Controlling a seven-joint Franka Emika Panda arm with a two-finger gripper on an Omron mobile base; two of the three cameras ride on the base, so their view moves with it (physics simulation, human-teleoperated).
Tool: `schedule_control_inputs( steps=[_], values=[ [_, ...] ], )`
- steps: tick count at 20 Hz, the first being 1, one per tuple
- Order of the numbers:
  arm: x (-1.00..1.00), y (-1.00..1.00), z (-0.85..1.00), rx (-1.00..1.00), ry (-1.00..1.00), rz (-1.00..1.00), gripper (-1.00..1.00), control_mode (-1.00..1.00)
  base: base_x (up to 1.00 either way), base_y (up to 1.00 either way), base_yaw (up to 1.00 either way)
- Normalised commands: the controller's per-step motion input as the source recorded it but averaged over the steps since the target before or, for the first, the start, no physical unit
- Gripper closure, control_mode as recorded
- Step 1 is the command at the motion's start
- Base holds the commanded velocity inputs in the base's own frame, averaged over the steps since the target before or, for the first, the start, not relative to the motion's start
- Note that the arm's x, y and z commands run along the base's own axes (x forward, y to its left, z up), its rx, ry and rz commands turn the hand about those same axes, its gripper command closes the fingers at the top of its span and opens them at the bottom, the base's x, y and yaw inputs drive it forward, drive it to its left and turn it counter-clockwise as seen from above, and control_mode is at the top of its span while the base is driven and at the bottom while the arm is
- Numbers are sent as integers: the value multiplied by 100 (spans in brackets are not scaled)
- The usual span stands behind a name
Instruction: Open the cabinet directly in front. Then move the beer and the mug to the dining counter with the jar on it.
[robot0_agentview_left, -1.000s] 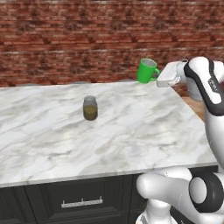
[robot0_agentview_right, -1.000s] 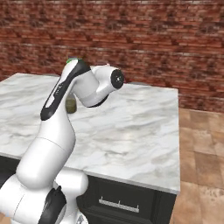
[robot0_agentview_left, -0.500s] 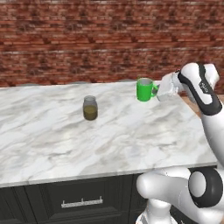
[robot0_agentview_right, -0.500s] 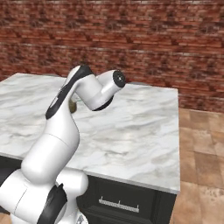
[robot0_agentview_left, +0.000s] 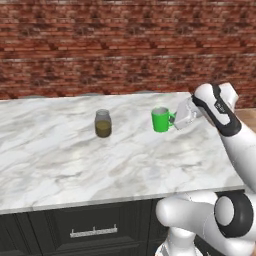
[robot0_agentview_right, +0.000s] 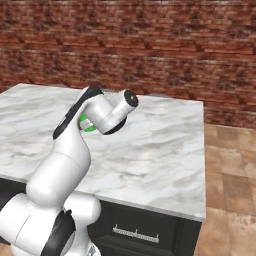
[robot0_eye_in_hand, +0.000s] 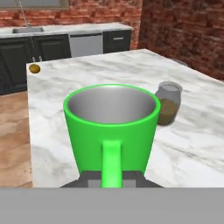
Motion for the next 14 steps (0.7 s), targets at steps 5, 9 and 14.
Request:
schedule_control_inputs(
  steps=[5,9,14],
  values=[
    [11,32,-64,13,20,1,100,-100,0,0,0],
    [2,6,-73,34,14,0,100,-100,0,0,0],
    [0,0,-42,33,2,0,100,-100,0,0,0]
  ],
)
